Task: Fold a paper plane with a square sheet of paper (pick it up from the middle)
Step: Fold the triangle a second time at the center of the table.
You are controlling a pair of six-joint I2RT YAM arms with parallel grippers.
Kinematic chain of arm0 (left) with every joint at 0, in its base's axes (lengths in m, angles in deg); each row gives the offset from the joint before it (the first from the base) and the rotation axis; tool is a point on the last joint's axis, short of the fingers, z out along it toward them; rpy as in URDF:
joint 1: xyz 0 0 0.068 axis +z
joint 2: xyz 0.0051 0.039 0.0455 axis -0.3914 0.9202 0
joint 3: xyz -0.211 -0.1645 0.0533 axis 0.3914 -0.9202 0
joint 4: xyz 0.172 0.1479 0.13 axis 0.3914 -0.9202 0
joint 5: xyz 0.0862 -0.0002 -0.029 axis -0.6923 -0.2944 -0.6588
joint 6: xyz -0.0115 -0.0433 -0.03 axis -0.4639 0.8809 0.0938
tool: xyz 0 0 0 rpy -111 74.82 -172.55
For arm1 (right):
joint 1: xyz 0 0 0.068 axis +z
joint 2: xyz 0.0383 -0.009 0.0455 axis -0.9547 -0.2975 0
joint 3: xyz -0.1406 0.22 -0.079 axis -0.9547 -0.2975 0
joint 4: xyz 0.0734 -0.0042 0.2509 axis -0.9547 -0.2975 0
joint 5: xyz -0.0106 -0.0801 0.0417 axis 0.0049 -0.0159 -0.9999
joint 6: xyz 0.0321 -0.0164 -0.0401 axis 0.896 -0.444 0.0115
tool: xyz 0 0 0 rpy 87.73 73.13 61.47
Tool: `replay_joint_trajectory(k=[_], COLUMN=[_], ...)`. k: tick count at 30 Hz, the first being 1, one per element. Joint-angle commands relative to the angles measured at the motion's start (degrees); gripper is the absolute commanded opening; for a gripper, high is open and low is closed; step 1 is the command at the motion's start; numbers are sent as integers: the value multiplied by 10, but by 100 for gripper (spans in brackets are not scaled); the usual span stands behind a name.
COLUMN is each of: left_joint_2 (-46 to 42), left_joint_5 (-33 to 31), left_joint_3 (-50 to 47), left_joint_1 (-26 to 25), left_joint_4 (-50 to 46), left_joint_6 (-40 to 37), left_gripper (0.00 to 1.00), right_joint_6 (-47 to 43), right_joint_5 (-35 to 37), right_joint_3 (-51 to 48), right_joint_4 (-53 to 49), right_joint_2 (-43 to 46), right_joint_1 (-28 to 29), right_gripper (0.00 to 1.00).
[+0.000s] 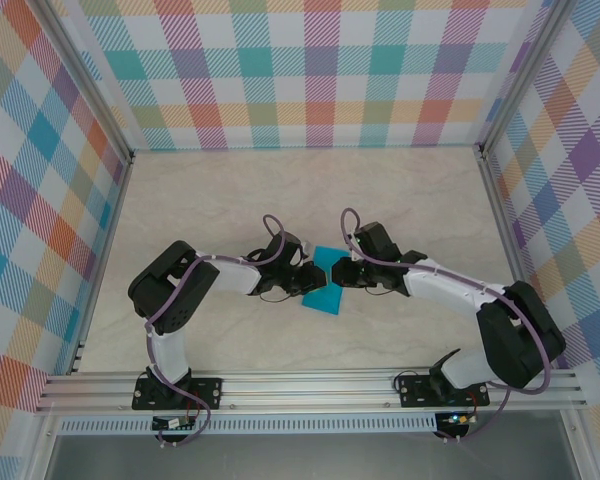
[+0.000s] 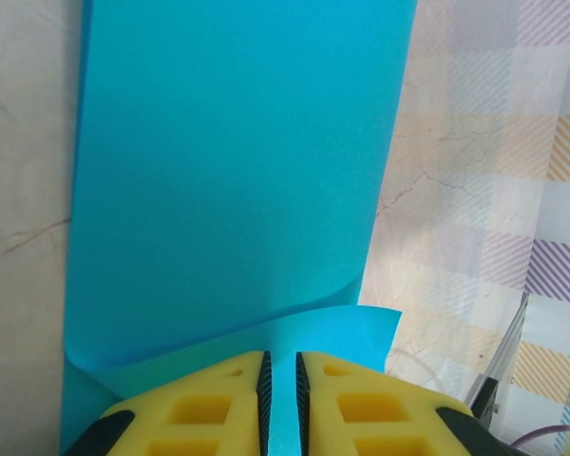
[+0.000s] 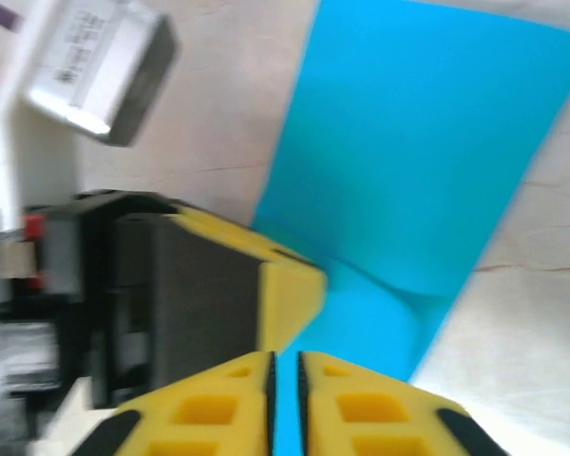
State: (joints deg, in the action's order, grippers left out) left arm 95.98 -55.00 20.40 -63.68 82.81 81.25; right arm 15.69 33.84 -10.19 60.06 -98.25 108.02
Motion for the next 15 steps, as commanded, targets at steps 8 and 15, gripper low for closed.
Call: replay_joint_trajectory(k=[8, 15], left_joint_2=[30, 30], left_joint_5=[-30, -31], left_joint_3=[-12, -8], left_joint_1=[-6, -6], left_joint_4=[-42, -43], left_joint_6=[-16, -16], left_gripper=[18, 18], right_joint_6=[107, 117], right_joint_5=[-142, -146], right_joint_3=[-24, -16], right_joint_4=[52, 48], right_joint_2=[-57, -92], right_joint_1=[0, 4], right_gripper=[9, 9])
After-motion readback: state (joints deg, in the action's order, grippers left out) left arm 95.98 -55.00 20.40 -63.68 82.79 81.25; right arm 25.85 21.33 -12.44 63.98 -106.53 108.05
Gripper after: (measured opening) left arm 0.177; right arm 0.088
